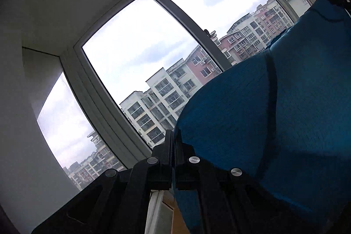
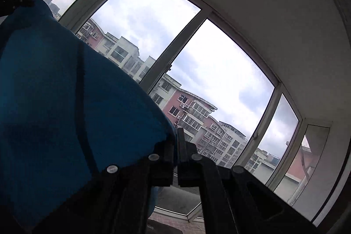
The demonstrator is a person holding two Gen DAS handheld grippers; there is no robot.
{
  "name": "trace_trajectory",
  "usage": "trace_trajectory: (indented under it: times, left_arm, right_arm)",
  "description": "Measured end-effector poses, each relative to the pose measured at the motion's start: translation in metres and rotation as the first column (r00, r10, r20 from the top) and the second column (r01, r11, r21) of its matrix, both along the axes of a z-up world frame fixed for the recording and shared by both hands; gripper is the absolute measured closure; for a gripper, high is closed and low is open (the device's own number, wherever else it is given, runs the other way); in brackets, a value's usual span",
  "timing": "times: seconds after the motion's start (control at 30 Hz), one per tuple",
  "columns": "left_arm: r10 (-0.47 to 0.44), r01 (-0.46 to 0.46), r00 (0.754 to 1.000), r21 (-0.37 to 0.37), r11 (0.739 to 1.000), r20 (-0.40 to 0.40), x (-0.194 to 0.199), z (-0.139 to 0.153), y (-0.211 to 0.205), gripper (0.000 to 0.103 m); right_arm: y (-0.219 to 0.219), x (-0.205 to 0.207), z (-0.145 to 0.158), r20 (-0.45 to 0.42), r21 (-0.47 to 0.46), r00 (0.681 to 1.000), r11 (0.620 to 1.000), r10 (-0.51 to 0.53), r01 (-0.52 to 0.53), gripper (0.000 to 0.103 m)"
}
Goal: Fold clothes
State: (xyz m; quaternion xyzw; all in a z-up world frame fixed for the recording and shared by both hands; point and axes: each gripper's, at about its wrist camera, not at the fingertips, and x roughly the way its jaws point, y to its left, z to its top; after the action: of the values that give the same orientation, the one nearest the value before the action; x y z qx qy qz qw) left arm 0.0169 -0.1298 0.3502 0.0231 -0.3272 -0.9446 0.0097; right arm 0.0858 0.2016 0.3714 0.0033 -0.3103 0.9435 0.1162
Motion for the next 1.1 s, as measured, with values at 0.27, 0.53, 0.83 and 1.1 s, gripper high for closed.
trace_trajectory:
  times: [0.27,0.53,0.83,1.1]
  left_arm:
    - [0.075,-0.063,0.976,-0.068,0.996,0.206,-0.184,-0.100,0.065,0.102]
    - [0.180,-0.126,0.904,-0.158,0.979,0.389,-0.359,-0.249,0.111,0.102]
    - [0.247,-0.104,0.728,-0.254,0.962,0.639,-0.438,-0.420,0.136,0.093]
    - [0.189,-0.118,0.633,-0.147,0.982,0.751,-0.367,-0.451,0.081,0.075]
  right_arm:
    - [0.052,-0.197,-0.090,0.231,-0.057,0.973,0.998,-0.001,0.014,0.102]
    - [0.094,-0.375,-0.222,0.400,-0.024,0.914,0.997,-0.061,0.077,0.102]
    - [0.115,-0.457,-0.392,0.611,-0.025,0.786,0.990,-0.095,0.140,0.102]
    - [0.131,-0.458,-0.451,0.738,0.019,0.661,0.984,-0.135,0.180,0.061]
